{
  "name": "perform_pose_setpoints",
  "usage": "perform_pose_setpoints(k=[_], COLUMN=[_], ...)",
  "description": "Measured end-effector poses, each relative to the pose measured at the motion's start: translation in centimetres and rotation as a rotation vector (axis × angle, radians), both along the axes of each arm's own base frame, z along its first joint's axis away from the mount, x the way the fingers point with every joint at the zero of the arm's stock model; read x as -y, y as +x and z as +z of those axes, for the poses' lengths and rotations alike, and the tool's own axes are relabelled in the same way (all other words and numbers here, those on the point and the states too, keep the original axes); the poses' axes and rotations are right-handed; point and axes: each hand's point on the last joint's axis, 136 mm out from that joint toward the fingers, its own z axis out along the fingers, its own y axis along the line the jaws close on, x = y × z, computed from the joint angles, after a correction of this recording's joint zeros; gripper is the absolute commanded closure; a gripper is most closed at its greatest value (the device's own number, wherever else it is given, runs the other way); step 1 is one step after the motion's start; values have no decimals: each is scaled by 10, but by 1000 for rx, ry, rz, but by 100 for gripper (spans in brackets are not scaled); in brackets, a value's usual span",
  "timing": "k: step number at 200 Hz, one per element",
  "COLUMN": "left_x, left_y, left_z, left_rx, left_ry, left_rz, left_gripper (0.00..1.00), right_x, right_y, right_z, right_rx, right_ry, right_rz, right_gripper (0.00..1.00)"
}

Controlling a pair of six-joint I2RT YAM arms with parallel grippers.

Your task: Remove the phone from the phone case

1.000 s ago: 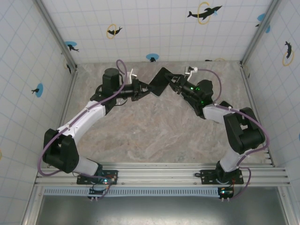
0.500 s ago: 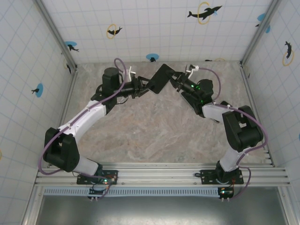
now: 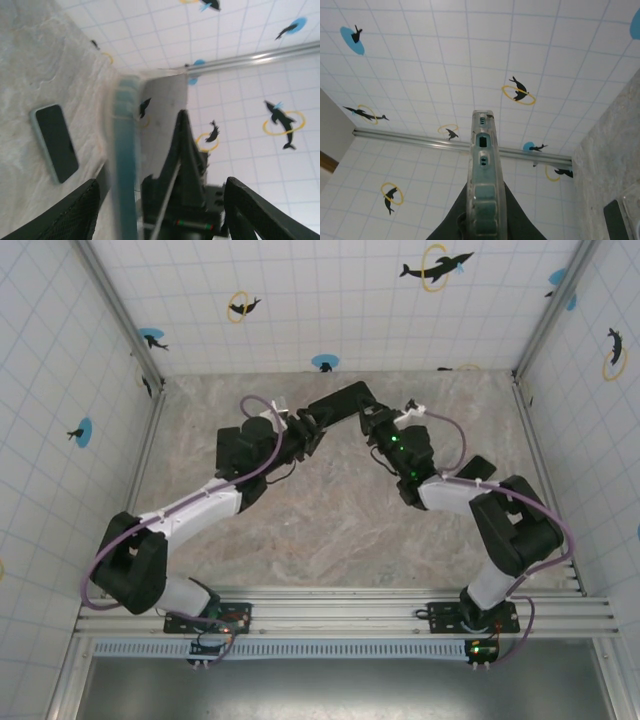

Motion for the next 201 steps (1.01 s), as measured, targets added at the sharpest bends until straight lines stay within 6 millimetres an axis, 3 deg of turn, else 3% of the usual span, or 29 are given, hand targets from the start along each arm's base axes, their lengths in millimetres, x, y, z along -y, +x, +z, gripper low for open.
perform_pose_setpoints(k=[51, 62, 100, 164, 201], left_x=[-3, -6, -16, -11, -8], left_y=[-8, -5, 5, 11, 11], left_z=[-9, -6, 3, 6, 11], left_rx=[-45, -45, -40, -74, -76], left_ry=[-96, -125, -208, -318, -360], left_rz=[175, 210, 307, 335, 327], left_gripper=[46, 52, 57, 63, 78], right_x=[0, -2, -4, 3, 5], right_y=[-14, -16, -21, -26, -31], right_z=[8, 6, 2, -1, 6], right_rx=[-11, -19, -33, -52, -71], right_ry=[36, 35, 36, 48, 70], right_rz=[-154, -170, -194, -222, -229], right_gripper=[100, 100, 100, 100, 100])
